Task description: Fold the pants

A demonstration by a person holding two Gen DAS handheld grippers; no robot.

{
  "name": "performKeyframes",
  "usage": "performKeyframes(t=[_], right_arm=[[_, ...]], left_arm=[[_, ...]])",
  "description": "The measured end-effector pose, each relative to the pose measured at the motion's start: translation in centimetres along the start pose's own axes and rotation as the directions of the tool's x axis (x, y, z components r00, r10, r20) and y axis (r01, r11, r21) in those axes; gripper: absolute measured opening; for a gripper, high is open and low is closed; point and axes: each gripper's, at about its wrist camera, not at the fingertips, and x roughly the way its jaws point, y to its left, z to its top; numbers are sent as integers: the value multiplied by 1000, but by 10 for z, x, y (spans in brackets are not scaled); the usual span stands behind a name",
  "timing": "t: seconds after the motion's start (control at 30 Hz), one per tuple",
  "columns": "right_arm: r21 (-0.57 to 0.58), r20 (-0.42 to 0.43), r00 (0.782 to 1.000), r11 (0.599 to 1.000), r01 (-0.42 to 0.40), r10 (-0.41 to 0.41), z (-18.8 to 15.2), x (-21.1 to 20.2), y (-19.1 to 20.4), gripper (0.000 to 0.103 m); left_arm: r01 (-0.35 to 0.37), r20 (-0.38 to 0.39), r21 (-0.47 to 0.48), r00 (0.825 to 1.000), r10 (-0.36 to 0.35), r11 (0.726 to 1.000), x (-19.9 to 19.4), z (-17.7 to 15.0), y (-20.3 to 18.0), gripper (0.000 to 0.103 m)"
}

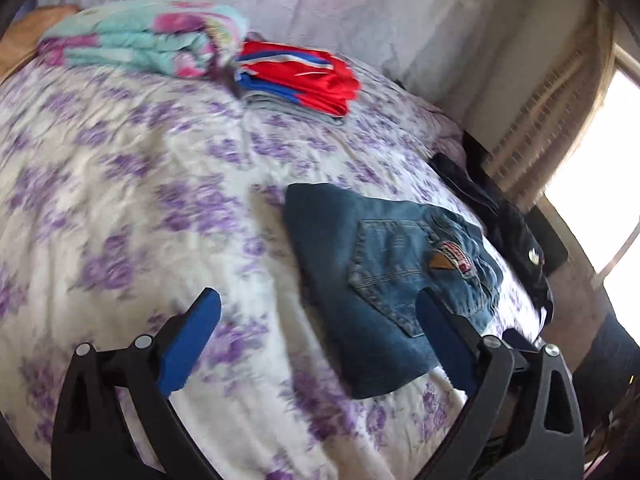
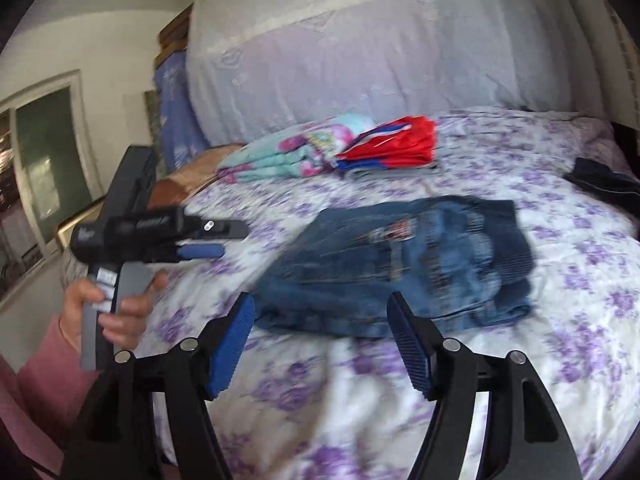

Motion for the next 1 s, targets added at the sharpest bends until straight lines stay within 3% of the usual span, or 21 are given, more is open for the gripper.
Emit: performKeyframes(t=[0.1, 0.27, 0.43, 0.63, 0.83, 0.9, 1.0], right_arm=[[22, -61, 995, 996, -83, 84, -4, 14, 14, 70], [152, -147, 973, 976, -153, 176, -9, 42, 14, 71], [375, -184, 930, 897, -233, 318, -15, 71, -1, 71], [529, -153, 932, 824, -204, 329, -13, 89, -16, 75], [576, -136, 931, 792, -203, 337, -12, 94, -18, 75], [603, -133, 935, 775, -188, 329, -16, 90, -25, 56], [667, -119, 923, 718, -200, 367, -23, 92, -39, 44]], left_arm=[[-20, -17, 18, 1000, 21, 1000, -6, -6, 0, 96], [-67, 1, 84, 998, 67, 994, -17, -15, -9, 96], [-60, -18, 111, 998, 62, 992, -19, -18, -13, 96], [-58, -4, 94, 998, 59, 994, -33, -18, -8, 96], [-78, -34, 93, 996, 82, 993, -31, -21, -8, 97], [-52, -52, 80, 997, 57, 995, -32, -21, -7, 97], [-10, -62, 53, 998, 13, 999, -33, -21, -8, 97]])
